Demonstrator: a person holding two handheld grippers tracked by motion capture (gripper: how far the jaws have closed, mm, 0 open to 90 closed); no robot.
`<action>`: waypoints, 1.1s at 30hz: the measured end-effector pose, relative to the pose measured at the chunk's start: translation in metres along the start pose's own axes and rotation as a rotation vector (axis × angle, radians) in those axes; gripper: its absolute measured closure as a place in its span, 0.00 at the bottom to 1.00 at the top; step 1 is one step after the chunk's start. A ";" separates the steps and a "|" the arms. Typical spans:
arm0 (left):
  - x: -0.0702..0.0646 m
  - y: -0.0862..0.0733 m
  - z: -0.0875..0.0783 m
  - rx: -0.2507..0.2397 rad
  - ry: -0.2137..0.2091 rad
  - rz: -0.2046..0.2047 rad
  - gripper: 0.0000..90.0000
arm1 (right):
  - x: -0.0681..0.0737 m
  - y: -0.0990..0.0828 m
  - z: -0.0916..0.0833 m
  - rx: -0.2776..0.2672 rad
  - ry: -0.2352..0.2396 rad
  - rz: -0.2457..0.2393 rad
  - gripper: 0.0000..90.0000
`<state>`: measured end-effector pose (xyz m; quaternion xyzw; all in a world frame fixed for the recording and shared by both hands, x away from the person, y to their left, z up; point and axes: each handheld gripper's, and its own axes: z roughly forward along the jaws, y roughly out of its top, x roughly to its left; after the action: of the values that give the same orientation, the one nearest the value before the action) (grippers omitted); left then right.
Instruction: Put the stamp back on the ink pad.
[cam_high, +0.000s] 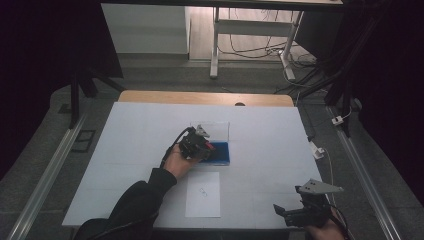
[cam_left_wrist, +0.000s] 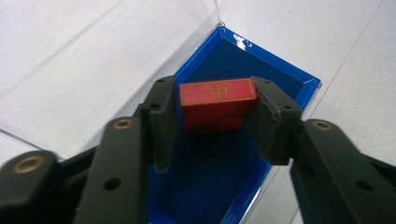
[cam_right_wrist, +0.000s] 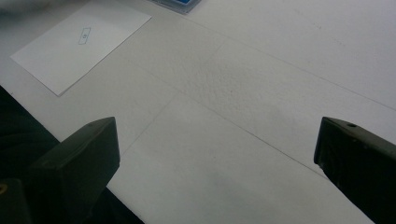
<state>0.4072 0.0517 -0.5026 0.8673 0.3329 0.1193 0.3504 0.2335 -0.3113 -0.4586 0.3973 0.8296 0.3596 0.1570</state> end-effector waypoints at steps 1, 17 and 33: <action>0.000 0.000 -0.001 -0.003 -0.001 -0.004 0.56 | 0.000 0.000 0.000 0.000 0.000 0.000 0.00; 0.002 0.004 -0.021 -0.021 -0.041 -0.031 0.19 | 0.000 0.000 0.000 -0.003 0.001 -0.001 0.01; 0.007 -0.010 -0.045 -0.086 -0.158 -0.079 0.02 | 0.001 0.000 -0.001 -0.002 -0.002 -0.007 0.01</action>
<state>0.3873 0.0857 -0.4772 0.8445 0.3326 0.0506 0.4168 0.2319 -0.3108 -0.4582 0.3945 0.8305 0.3595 0.1595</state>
